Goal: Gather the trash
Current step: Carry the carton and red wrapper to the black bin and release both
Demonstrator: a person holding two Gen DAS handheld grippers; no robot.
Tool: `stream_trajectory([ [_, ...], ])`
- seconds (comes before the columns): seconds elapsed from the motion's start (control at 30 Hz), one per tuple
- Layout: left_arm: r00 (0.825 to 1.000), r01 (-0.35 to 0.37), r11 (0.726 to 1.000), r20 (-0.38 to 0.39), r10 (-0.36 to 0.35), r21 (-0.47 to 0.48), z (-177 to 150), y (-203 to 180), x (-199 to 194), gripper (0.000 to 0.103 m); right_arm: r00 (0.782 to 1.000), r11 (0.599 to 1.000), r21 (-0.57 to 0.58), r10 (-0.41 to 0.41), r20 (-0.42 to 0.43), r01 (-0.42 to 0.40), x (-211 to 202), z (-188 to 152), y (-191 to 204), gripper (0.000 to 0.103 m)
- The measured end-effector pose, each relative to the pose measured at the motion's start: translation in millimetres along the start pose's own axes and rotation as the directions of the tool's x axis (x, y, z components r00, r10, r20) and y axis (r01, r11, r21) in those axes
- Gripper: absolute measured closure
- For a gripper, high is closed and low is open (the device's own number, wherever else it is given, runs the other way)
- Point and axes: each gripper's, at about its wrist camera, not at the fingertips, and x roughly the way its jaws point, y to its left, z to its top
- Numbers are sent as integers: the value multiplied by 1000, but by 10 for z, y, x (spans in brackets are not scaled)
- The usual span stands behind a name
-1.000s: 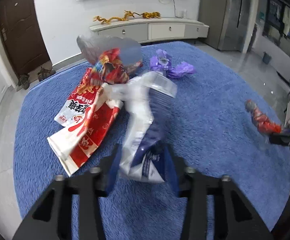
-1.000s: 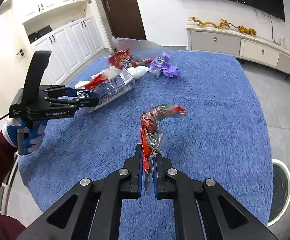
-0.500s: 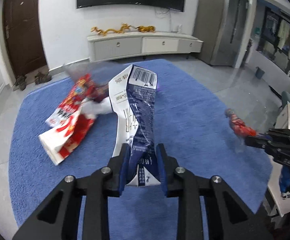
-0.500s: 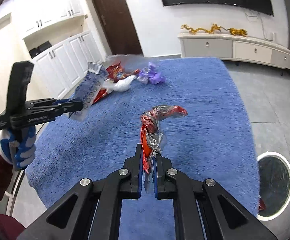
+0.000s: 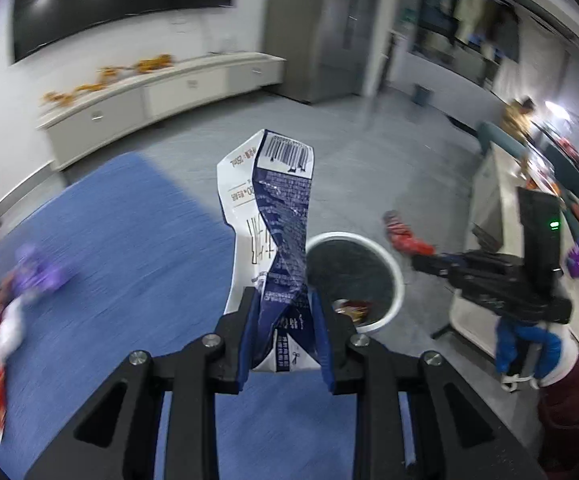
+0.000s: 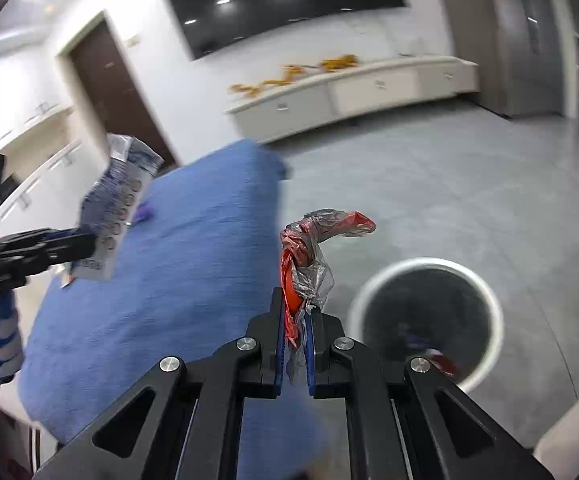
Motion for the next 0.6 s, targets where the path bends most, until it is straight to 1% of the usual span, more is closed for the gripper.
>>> stream_trajectory([
  [0.03, 1000, 17, 1000, -13, -17, 16, 82, -104, 125, 77, 1000, 999, 30, -25, -3, 25, 19, -7, -183, 95],
  [0.07, 999, 38, 999, -35, -37, 33, 192, -247, 318, 77, 999, 998, 47, -39, -6, 40, 33, -7, -282, 95],
  [0.13, 994, 77, 996, -78, -74, 36, 366, -419, 648, 77, 996, 992, 93, -85, -22, 86, 126, 4, -603, 94],
  [0.2, 990, 96, 995, -109, -92, 37, 475, -553, 927, 77, 993, 986, 119, -110, -40, 114, 231, 23, -813, 93],
  [0.27, 985, 107, 994, -137, -103, 24, 591, -662, 1209, 77, 990, 982, 134, -126, -62, 133, 363, 61, -959, 92],
  [0.37, 980, 113, 994, -162, -112, 1, 715, -724, 1514, 76, 987, 979, 144, -133, -90, 145, 591, 110, -1140, 91],
  [0.5, 977, 113, 993, -180, -117, -35, 786, -741, 1809, 76, 982, 974, 154, -151, -117, 168, 801, 120, -1275, 90],
  [0.57, 973, 120, 991, -192, -131, -66, 824, -736, 1924, 73, 979, 970, 166, -159, -127, 179, 876, 116, -1315, 79],
  [0.6, 971, 124, 989, -195, -138, -81, 833, -722, 1955, 67, 978, 967, 176, -161, -129, 182, 888, 109, -1343, 76],
])
